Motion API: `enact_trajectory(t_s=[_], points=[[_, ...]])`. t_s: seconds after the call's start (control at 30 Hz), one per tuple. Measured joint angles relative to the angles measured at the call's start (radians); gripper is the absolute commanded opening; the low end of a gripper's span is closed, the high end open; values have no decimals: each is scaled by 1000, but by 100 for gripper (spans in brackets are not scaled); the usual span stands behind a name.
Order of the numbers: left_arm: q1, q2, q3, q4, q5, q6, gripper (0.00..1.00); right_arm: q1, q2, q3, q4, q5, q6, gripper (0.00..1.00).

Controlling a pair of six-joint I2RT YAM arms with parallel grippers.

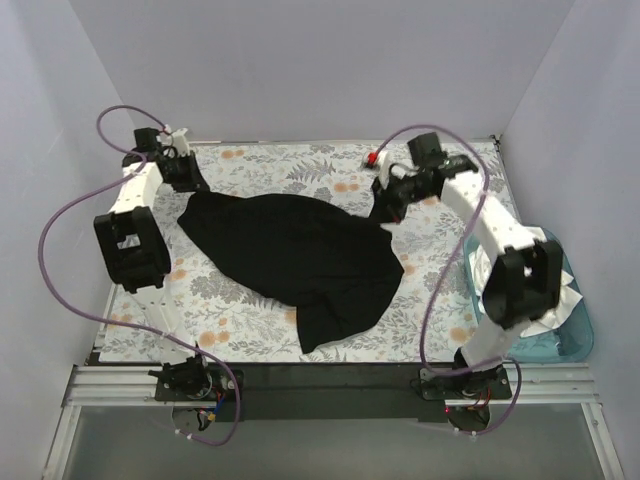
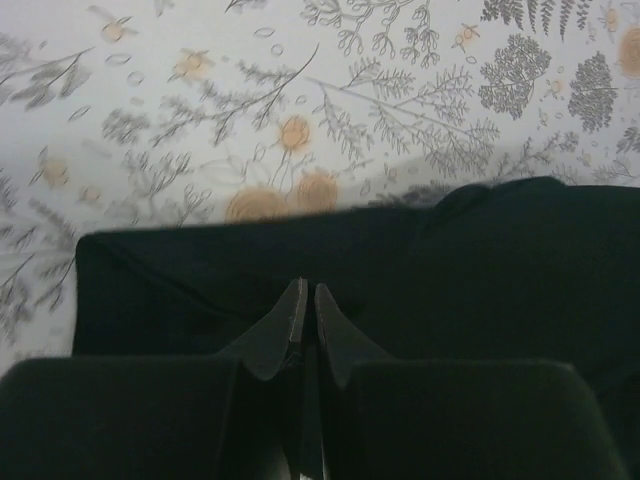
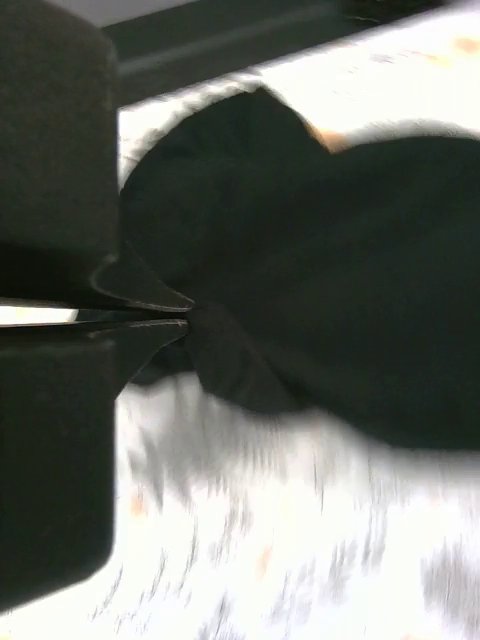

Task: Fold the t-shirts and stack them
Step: Flatten the tshirt out

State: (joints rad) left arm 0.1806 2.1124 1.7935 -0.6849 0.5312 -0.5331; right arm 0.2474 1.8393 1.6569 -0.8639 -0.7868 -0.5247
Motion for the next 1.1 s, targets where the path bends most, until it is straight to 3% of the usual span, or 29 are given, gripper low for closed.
enact_trajectory(t_s=[0.1,0.2,0.23,0.27,0.3,0.33,0.37,0.67,0.87,1.1], points=[[79,-117,-130,5,43,4,0,218,-278,-283,-8,71,-146,1],[146,-208,-253,3,56,26,0,376,-402,-536,-39,136,-263,2],[162,-230,-291,2,58,35,0,379,-408,-611,-55,179,-291,16],[172,-245,-323,0,60,45,0,367,-399,-677,-63,227,-309,46],[176,-256,-353,-2,61,54,0,350,-384,-723,-75,268,-319,60],[177,-261,-378,-7,62,61,0,334,-370,-747,-95,303,-328,71],[177,-262,-396,-12,64,67,0,318,-365,-750,-116,323,-331,74],[170,-261,-424,-18,109,72,0,244,-373,-488,-112,206,-211,67],[170,-261,-424,-19,128,73,0,144,-198,-393,-72,124,-45,65],[170,-261,-440,-19,127,73,0,137,-27,-277,16,94,164,66]])
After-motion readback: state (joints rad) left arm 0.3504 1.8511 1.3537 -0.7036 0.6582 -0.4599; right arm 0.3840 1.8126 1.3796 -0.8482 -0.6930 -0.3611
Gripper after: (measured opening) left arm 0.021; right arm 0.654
